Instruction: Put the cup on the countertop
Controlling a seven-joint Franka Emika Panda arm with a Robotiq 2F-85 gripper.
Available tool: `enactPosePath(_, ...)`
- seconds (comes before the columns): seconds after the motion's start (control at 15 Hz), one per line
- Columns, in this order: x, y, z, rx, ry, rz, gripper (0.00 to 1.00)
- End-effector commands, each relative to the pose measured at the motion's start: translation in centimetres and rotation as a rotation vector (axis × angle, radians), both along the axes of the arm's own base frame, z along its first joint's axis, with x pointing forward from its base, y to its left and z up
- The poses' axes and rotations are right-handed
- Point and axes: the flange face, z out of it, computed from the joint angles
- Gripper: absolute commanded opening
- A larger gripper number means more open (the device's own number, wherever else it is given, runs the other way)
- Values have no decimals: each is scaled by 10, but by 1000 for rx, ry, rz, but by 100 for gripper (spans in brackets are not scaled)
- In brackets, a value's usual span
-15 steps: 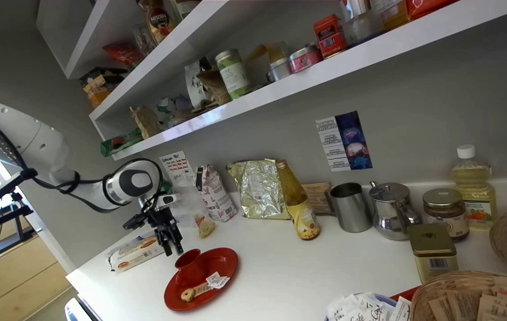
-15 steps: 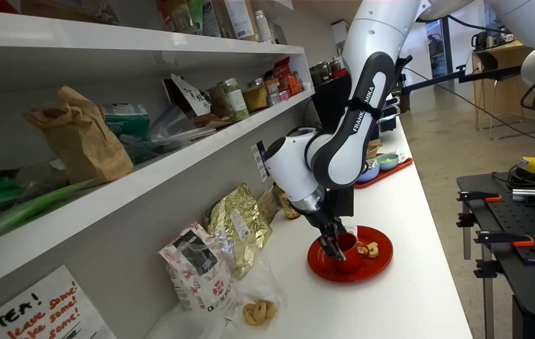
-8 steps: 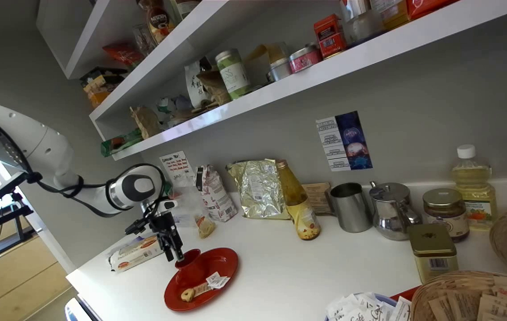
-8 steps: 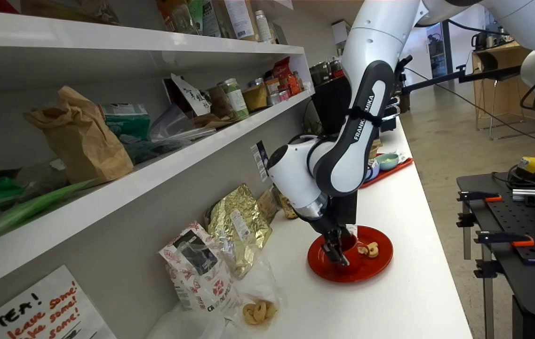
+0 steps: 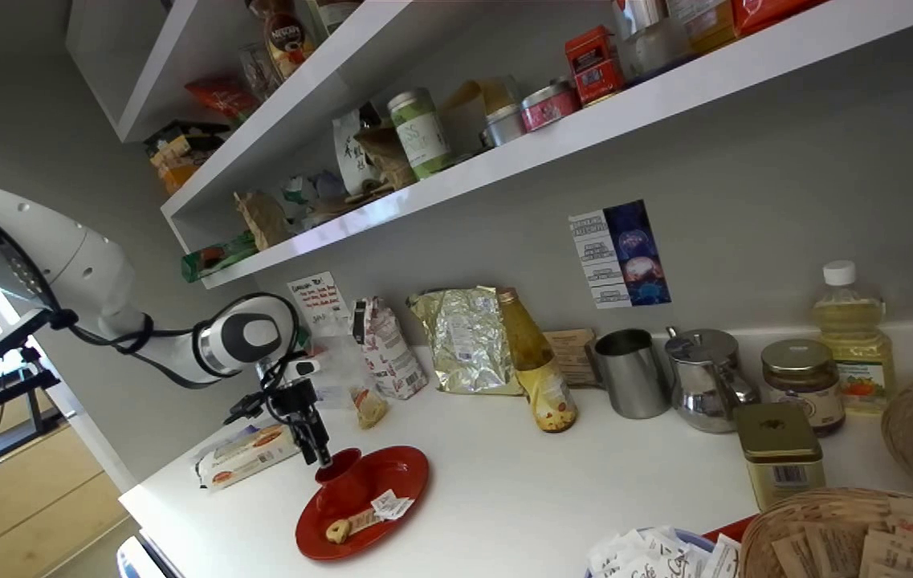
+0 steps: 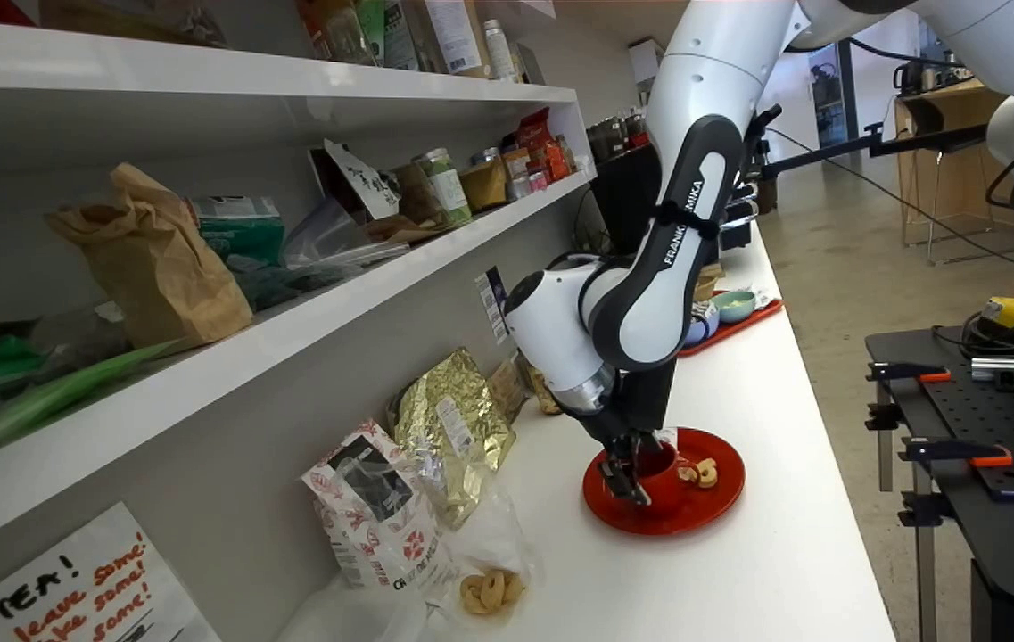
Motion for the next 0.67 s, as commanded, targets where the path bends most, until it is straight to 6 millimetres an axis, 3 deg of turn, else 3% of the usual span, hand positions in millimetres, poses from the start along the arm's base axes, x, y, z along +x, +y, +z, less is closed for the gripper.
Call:
enactPosePath(0.0, 5, 4, -8, 8, -6, -39, 100)
enactPosePath(0.6, -1, 2, -29, 21, 31, -73, 100)
